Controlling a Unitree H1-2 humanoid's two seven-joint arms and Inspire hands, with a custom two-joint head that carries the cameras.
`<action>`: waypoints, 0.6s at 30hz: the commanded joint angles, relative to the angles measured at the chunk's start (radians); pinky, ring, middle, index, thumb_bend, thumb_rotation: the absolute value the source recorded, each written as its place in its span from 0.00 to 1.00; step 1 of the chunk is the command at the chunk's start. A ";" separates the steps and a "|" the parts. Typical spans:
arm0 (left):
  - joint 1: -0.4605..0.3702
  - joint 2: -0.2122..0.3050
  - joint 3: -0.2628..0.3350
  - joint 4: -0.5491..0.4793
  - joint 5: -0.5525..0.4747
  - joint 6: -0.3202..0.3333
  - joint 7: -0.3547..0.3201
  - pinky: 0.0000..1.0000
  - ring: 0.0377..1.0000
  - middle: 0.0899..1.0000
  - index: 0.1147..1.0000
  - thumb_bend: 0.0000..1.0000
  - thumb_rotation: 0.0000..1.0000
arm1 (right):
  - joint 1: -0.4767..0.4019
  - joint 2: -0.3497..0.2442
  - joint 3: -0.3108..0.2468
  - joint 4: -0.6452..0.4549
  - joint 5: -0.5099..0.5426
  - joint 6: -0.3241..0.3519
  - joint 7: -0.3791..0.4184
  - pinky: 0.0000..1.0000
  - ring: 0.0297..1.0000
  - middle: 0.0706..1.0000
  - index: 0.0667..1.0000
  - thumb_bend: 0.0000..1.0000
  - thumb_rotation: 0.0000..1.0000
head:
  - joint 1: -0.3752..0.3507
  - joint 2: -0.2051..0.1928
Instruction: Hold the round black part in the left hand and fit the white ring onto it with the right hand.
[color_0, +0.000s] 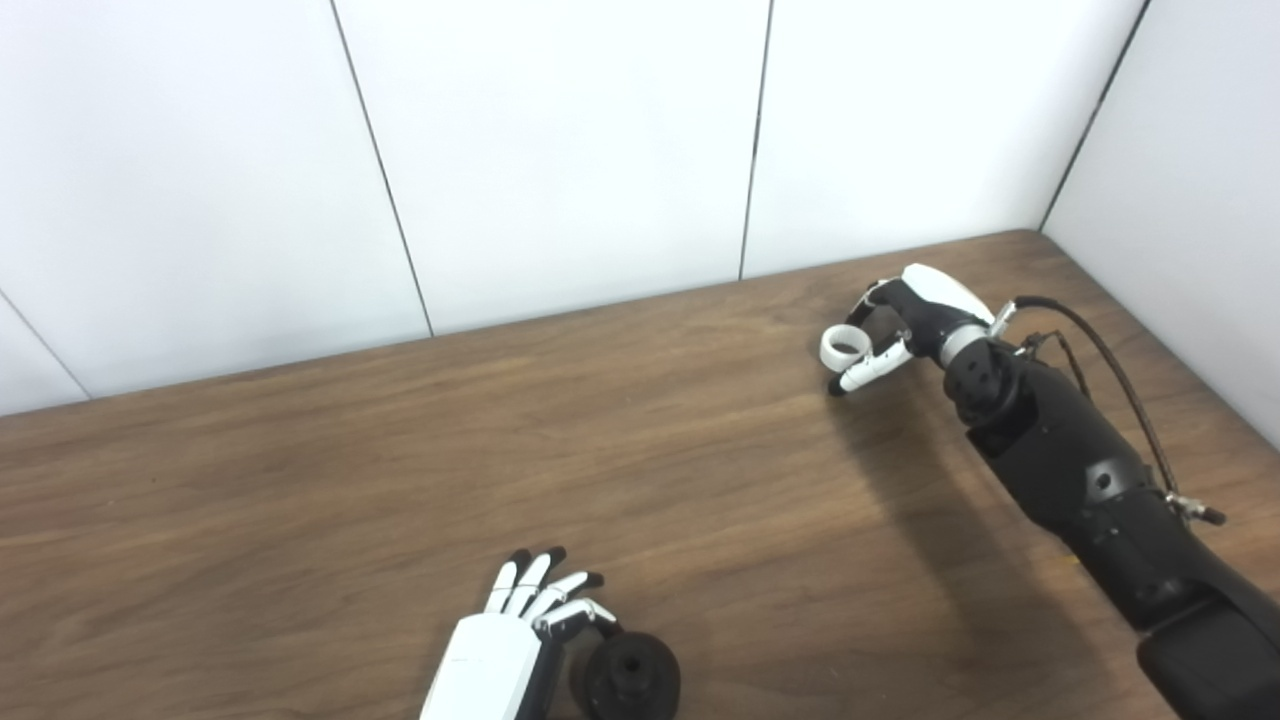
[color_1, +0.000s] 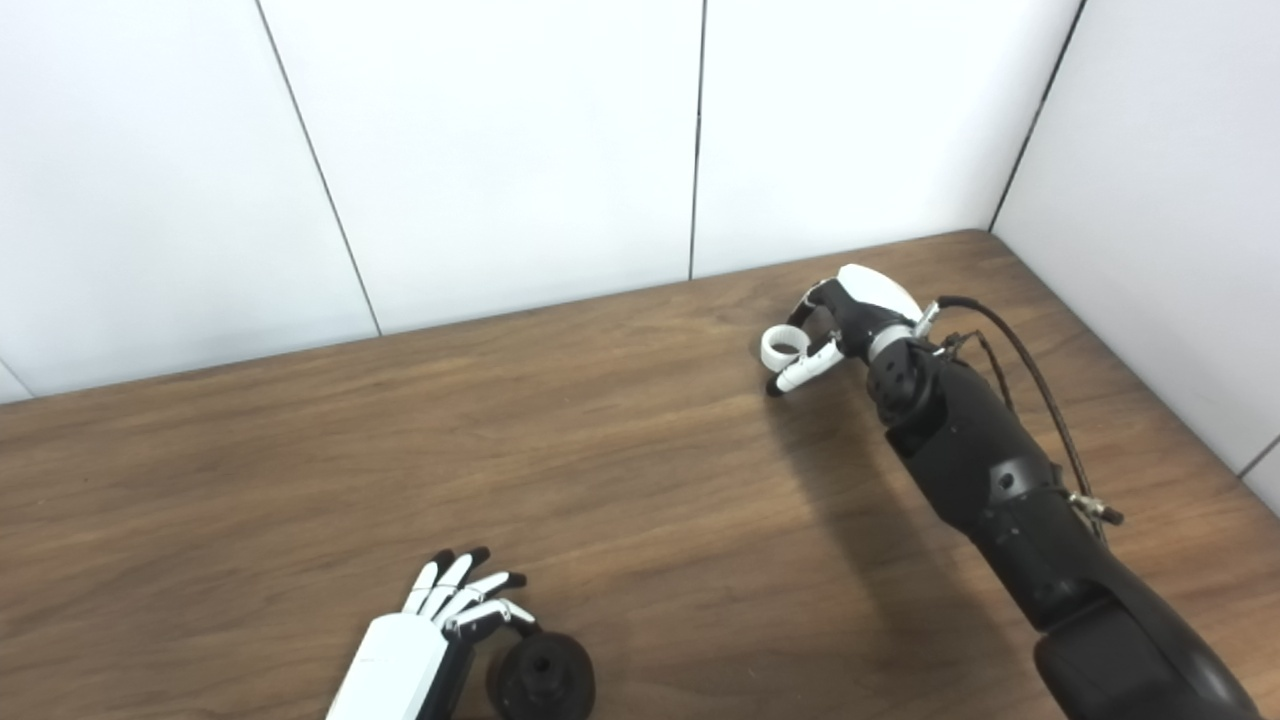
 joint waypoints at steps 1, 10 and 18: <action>0.042 0.032 -0.011 0.023 0.036 0.036 -0.078 1.00 0.95 0.81 0.41 0.53 0.06 | -0.045 -0.028 -0.017 -0.028 -0.009 -0.007 -0.017 1.00 1.00 0.92 0.56 0.78 0.20 | 0.001 0.001; 0.047 0.034 -0.013 0.013 0.037 0.043 -0.086 1.00 0.95 0.81 0.41 0.53 0.06 | -0.037 -0.022 -0.028 -0.028 -0.007 -0.032 -0.042 1.00 1.00 0.89 0.45 0.53 0.14 | 0.002 0.006; 0.049 0.032 -0.013 0.012 0.039 0.043 -0.084 1.00 0.95 0.81 0.42 0.53 0.06 | -0.028 -0.020 -0.027 -0.025 -0.012 -0.070 -0.077 0.99 0.99 0.86 0.45 0.52 0.13 | 0.002 0.006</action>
